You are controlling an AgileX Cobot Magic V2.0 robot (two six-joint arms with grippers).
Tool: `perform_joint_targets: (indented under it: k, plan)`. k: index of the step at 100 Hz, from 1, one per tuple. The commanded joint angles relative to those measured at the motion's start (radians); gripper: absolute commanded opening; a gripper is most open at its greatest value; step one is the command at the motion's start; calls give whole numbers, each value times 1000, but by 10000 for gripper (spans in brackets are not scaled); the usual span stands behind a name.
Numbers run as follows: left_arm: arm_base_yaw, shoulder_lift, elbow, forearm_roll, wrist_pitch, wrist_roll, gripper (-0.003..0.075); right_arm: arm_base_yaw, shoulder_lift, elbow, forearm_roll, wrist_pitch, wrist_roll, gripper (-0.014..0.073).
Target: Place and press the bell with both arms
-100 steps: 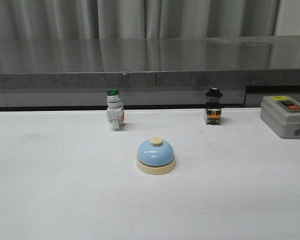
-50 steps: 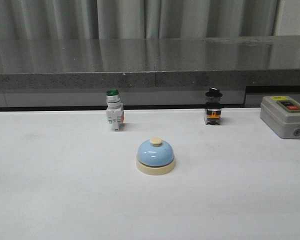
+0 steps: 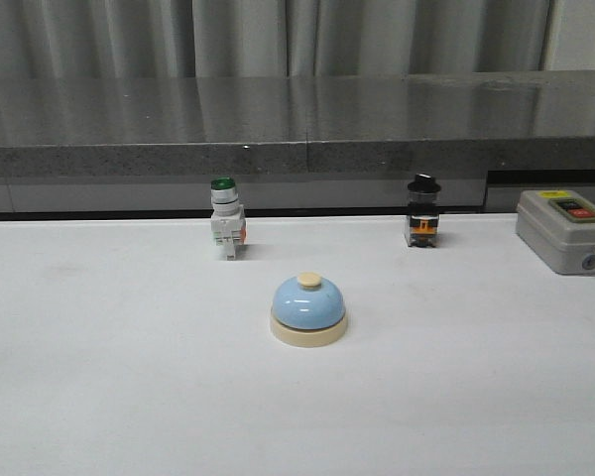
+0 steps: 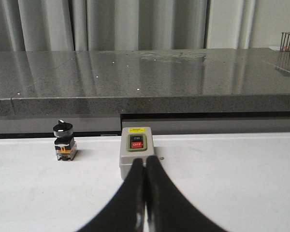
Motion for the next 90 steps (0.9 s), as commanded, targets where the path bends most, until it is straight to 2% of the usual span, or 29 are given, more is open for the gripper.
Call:
perform_joint_targets:
  k: [1,39,55,69,90]
  plan:
    - [1,-31,42,-7,-72,-3,-20,-3,-18,-14,-12,-81,-2,-60]
    - [1,-31,42,-7,-72,-3,-20,-3,-17,-22,-46,-75,-10,-60]
    - [1,-31,42,-7,-72,-3,-20,-3,32,-102,-46,-10,-10,-60]
    - [1,-31,42,-7,-72,-3,-20,-3,169,-221,-46,40,-10,-60]
    - [1,-31,42,-7,-72,-3,-20,-3,485,-399,-46,47,-10,-60]
